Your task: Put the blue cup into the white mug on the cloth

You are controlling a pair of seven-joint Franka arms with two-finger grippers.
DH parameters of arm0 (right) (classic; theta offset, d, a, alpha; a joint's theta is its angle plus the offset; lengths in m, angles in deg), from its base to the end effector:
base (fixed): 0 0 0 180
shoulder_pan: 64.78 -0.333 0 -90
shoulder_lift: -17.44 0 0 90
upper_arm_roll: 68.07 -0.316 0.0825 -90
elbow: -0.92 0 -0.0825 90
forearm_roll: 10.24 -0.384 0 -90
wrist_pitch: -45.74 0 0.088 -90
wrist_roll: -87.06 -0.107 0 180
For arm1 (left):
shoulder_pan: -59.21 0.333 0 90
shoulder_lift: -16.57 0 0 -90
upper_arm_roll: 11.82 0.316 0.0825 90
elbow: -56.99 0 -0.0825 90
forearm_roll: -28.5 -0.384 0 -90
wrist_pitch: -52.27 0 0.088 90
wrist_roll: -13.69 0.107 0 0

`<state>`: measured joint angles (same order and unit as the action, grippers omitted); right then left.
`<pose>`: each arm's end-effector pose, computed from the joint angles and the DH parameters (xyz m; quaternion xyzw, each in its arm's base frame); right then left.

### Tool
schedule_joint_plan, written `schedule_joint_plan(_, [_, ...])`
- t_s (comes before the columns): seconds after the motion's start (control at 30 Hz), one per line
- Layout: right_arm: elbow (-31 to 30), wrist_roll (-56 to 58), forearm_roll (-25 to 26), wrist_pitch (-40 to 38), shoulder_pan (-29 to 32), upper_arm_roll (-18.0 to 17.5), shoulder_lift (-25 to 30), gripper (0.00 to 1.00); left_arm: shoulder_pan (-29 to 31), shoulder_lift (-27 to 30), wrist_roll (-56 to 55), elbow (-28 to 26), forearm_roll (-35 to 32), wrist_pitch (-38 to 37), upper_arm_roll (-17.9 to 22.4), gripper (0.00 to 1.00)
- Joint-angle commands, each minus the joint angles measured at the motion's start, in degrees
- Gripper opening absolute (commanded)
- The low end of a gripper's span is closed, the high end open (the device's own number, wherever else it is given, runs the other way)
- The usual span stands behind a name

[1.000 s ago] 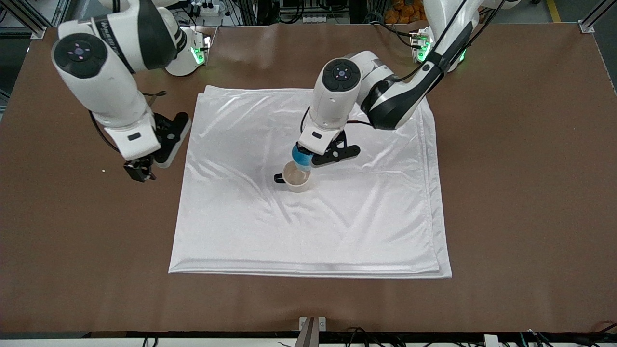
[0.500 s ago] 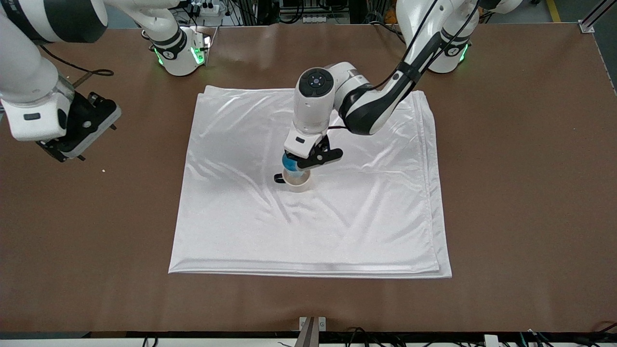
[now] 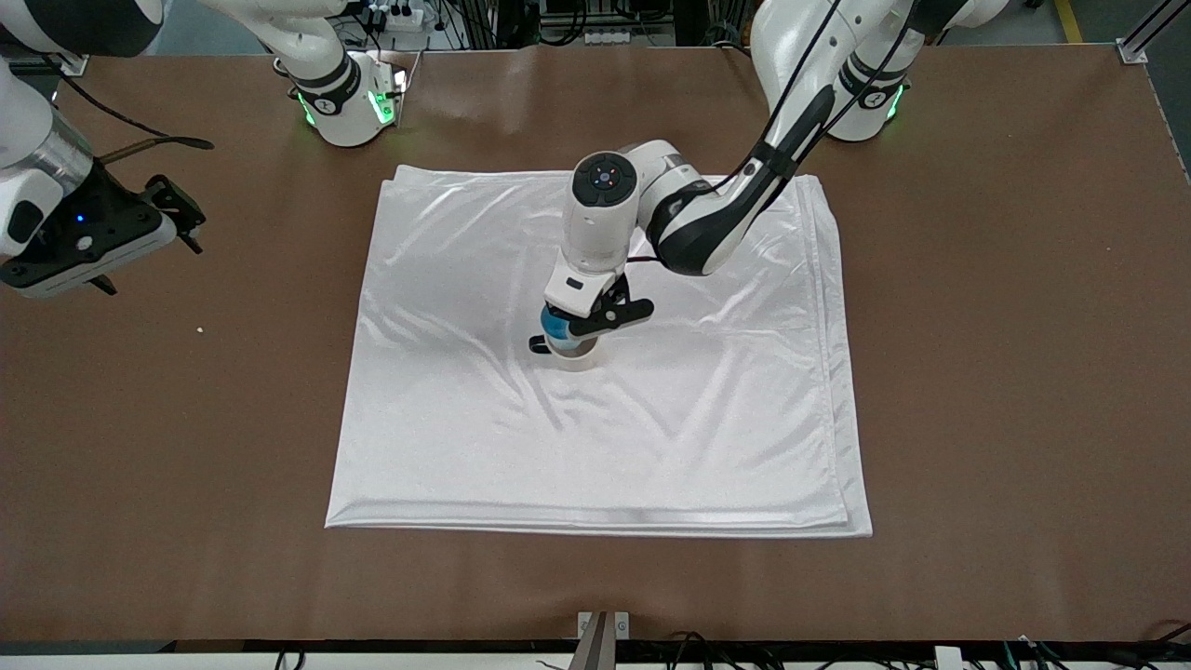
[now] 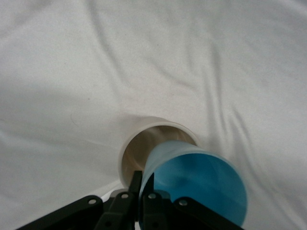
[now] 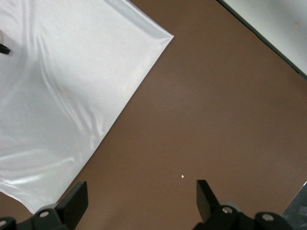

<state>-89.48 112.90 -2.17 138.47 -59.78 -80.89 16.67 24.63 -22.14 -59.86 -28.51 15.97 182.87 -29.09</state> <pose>0.5600 0.0615 0.6191 0.9541 0.2911 0.0028 0.0701 0.4834 -0.5424 0.3001 0.9843 0.1609 0.0304 0.0658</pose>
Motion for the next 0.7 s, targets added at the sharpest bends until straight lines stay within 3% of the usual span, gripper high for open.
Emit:
schedule_joint_plan(0.0, [1.81,-6.49,-1.83,-1.23,1.68,-0.80,-0.81,1.00,-1.28,-0.93,-1.15,1.65,-2.32,0.10,0.74,0.00])
schedule_joint_plan(0.2, [1.63,-15.19,-3.94,-1.23,2.91,-0.71,-0.46,1.00,-1.10,-1.01,-0.28,1.48,-4.08,0.10,0.83,0.47])
schedule_joint_plan(0.37, [1.72,-15.99,-4.12,-2.20,3.18,-0.71,-0.38,1.00,-0.93,-0.84,2.71,1.48,-4.08,0.10,0.83,1.00])
schedule_joint_plan(0.67, [1.63,-16.78,-4.38,-2.38,4.14,-0.80,-0.20,1.00,0.92,2.23,3.16,1.48,-4.17,-1.83,1.09,1.00])
